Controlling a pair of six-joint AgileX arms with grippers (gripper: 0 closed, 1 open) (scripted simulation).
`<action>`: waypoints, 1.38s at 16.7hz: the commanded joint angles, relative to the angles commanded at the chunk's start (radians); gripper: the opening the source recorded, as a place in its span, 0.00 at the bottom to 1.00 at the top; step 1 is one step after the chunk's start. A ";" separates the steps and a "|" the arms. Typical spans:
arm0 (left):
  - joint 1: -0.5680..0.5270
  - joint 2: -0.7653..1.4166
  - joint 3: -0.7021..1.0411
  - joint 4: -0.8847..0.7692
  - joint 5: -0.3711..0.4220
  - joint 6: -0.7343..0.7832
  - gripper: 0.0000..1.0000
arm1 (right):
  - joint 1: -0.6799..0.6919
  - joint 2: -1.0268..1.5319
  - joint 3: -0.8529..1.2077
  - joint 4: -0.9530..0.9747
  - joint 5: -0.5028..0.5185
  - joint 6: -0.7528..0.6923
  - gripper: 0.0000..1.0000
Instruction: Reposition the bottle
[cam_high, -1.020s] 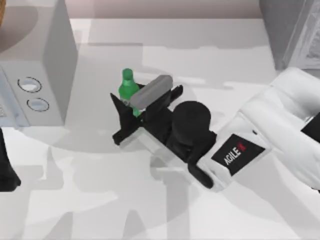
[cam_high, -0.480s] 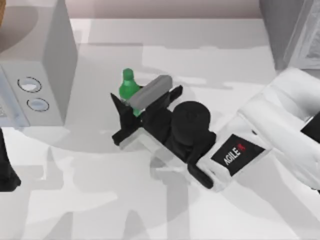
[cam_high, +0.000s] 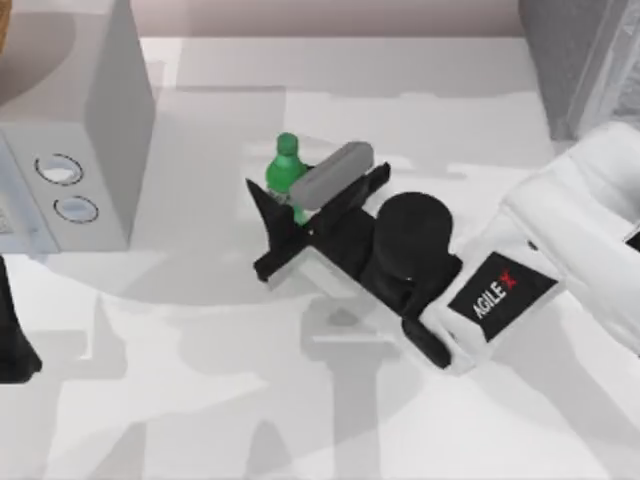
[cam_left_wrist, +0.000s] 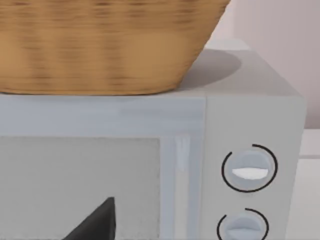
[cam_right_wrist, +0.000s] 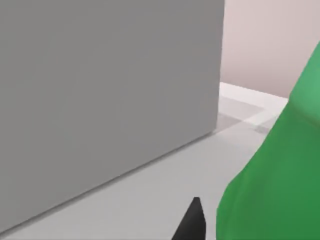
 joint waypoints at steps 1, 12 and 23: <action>0.000 0.000 0.000 0.000 0.000 0.000 1.00 | -0.041 -0.015 -0.031 0.017 -0.040 0.000 0.00; 0.000 0.000 0.000 0.000 0.000 0.000 1.00 | -0.753 -0.294 -0.552 0.251 -0.749 0.000 0.00; 0.000 0.000 0.000 0.000 0.000 0.000 1.00 | -0.836 -0.312 -0.614 0.296 -0.822 0.001 0.00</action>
